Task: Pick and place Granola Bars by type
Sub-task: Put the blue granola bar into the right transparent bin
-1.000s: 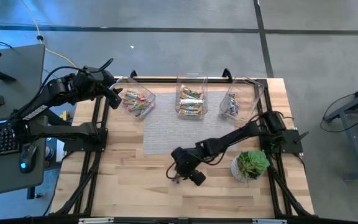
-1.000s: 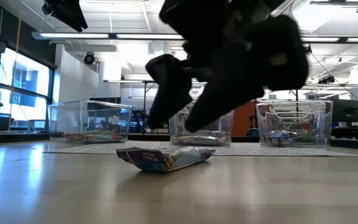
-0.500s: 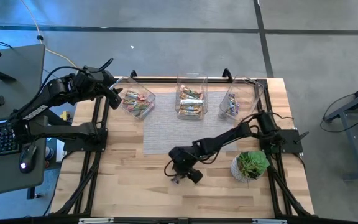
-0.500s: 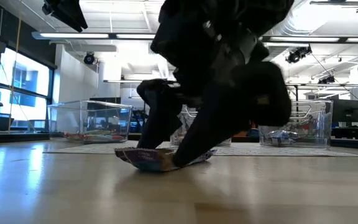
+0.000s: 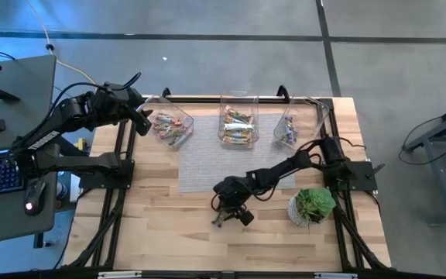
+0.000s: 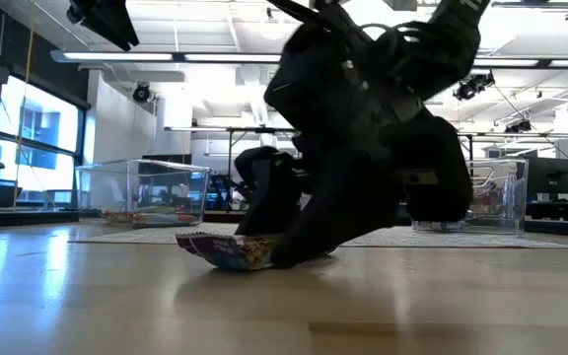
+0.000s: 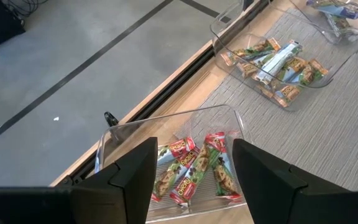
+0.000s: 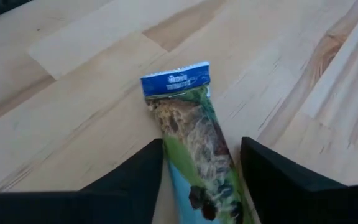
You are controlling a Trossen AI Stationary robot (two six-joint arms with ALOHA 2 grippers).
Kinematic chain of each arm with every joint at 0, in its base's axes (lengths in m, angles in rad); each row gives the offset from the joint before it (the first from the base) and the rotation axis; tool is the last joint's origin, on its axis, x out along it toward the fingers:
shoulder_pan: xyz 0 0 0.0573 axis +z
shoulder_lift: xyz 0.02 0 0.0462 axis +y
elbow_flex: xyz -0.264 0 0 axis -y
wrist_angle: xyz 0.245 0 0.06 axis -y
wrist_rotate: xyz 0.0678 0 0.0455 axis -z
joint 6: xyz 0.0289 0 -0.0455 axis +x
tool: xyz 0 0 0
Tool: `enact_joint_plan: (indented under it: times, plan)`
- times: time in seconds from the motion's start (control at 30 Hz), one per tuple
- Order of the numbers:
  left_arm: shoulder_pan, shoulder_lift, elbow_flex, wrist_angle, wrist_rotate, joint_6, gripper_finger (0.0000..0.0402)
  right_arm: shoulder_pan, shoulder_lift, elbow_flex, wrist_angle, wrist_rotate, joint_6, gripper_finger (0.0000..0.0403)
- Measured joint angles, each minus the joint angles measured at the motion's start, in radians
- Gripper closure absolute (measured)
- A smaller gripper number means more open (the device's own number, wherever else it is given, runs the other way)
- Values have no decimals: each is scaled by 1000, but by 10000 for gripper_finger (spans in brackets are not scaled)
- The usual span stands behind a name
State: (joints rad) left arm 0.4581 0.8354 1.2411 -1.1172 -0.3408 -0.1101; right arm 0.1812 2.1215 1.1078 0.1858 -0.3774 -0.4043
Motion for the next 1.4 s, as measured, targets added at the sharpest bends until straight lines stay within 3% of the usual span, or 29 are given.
enact_joint_plan:
  times: [0.2, 0.4, 0.6, 0.8, 0.97, 1.17, 1.4]
  plan:
    - [0, 0, 0, 0, 0, 0, 197, -18, 2, -79, 155, -26, 4, 251]
    - [0, 0, 0, 0, 0, 0, 197, -28, 2, -85, 194, -34, 65, 289]
    - [0, 0, 0, 0, 0, 0, 197, -30, -54, -91, 202, -17, 210, 300]
    - [0, 0, 0, 0, 0, 0, 197, -34, -163, -90, 111, 65, 223, 303]
    - [0, 0, 0, 0, 0, 0, 197, -39, -306, -89, -98, 245, 171, 304]
    - [0, 0, 0, 6, 0, 0, 197, -39, -541, -88, -510, 627, 181, 304]
    - [0, 0, 0, 25, 0, 0, 197, -48, -827, -97, -901, 1027, 346, 304]
